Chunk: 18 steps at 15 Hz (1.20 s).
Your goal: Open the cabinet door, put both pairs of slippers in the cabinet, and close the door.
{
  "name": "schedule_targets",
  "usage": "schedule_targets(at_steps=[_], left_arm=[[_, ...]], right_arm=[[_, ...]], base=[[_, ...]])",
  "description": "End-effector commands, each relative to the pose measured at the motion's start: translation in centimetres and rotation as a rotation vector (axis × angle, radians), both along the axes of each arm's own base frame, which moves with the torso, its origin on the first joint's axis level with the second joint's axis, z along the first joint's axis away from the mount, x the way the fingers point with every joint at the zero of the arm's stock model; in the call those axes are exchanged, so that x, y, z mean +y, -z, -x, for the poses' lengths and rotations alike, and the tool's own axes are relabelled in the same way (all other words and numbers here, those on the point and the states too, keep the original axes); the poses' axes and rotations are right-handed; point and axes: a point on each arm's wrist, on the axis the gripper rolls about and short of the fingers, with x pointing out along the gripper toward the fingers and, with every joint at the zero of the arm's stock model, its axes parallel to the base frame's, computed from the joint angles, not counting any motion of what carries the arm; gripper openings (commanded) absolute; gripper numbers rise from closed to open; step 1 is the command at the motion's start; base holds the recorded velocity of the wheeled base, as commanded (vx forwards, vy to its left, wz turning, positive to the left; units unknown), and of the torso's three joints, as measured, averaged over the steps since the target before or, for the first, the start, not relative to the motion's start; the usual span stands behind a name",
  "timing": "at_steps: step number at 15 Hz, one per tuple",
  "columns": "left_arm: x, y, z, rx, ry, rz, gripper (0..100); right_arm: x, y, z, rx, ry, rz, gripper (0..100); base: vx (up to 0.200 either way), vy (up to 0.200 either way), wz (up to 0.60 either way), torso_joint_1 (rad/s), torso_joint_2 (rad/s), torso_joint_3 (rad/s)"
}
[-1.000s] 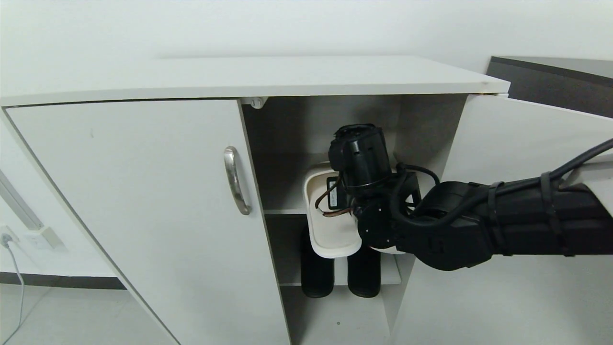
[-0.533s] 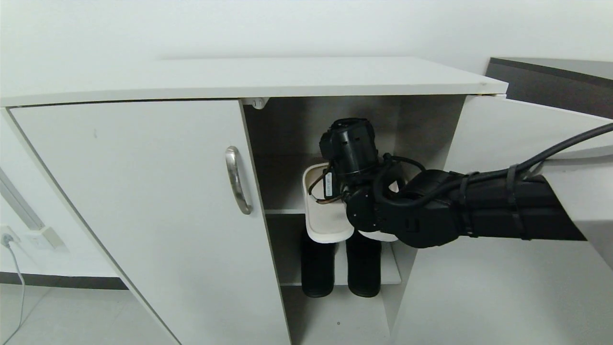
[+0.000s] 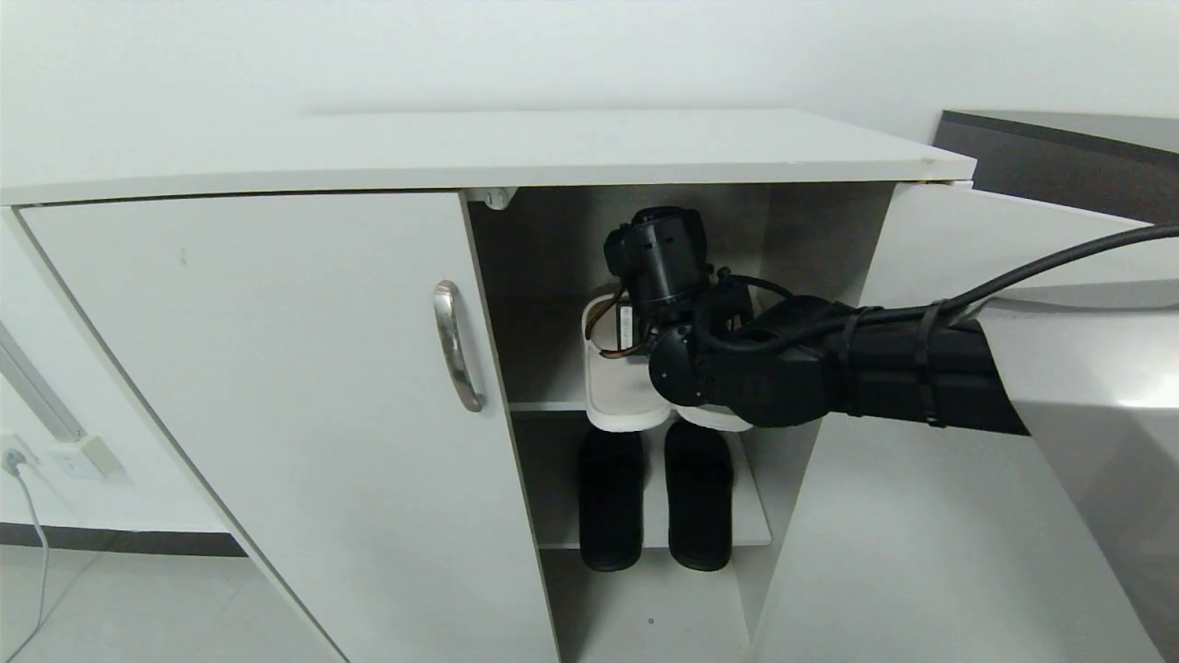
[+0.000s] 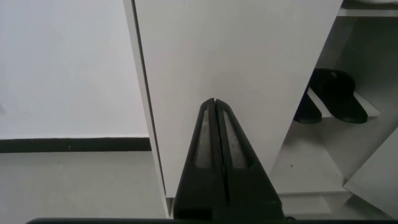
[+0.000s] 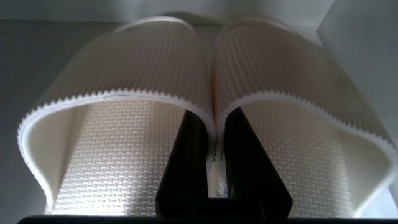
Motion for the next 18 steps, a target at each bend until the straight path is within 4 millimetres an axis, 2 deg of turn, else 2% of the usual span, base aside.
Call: schedule_targets(at_steps=[1, 18], left_arm=[[0.0, -0.01, -0.01, 0.001, 0.0, 0.001, 0], [0.0, -0.01, -0.01, 0.001, 0.0, 0.001, 0]], right_arm=[[0.2, 0.49, -0.41, 0.004, 0.003, 0.004, 0], [0.06, 0.76, -0.88, 0.006, 0.011, 0.004, 0]], base=[[0.0, 0.0, 0.0, 0.0, 0.0, 0.0], [0.0, 0.0, 0.0, 0.0, 0.0, 0.0]])
